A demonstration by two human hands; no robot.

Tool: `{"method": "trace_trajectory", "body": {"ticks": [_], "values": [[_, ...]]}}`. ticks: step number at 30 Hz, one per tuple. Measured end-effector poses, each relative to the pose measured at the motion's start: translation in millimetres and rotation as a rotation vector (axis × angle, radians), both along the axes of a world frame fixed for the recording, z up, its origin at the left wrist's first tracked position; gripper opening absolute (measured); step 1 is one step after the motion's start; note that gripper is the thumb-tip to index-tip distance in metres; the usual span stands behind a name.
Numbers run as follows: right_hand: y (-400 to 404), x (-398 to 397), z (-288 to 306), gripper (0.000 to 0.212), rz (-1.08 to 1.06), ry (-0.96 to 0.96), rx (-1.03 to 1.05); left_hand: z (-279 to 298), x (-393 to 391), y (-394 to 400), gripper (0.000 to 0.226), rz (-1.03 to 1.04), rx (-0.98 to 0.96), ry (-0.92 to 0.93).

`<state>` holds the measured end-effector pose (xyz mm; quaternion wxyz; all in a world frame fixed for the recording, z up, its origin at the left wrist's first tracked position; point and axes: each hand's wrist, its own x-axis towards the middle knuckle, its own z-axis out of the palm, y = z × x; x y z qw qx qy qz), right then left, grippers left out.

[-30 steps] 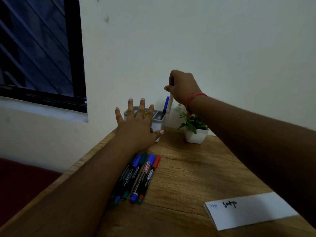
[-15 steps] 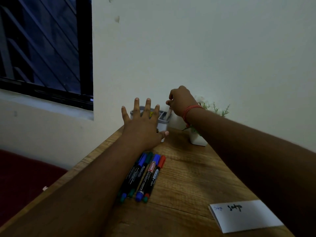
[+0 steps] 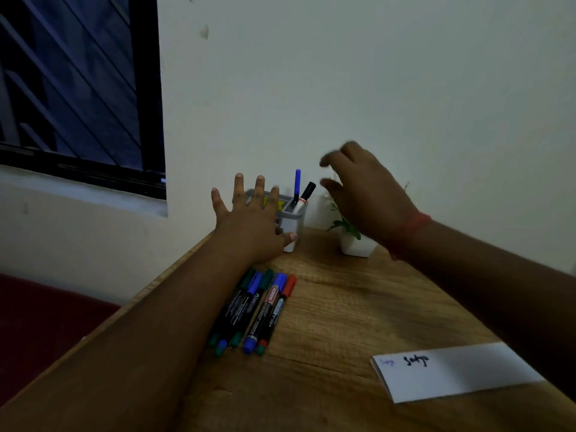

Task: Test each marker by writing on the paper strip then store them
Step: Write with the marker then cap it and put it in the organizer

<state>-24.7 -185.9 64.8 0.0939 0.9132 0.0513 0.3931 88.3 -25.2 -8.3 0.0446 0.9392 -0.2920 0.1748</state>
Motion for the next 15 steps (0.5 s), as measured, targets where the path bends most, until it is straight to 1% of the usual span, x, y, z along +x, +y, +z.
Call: {"method": "trace_trajectory", "body": {"ticks": [4,8,10,12,15], "values": [[-1.4,-73.2,-36.6,0.031,0.029,0.169,0.029,1.7,-1.7,2.8,0.101,0.024,0.048,0.050],[-13.5,-131.1,-62.6,0.037,-0.042,0.324,0.104,7.4,-7.7,4.2,0.100,0.035,0.145,0.115],[-23.0,-149.4,-69.8,0.037,-0.061,0.362,0.129,13.8,-13.5,5.6,0.098,0.035,0.191,0.136],[-32.4,-159.1,-76.5,0.037,-0.061,0.363,0.159,24.4,-22.0,7.6,0.087,0.009,0.214,0.157],[-45.2,-162.3,-85.7,0.036,-0.065,0.342,0.194,33.8,-36.4,7.0,0.054,-0.118,0.296,0.169]]}}
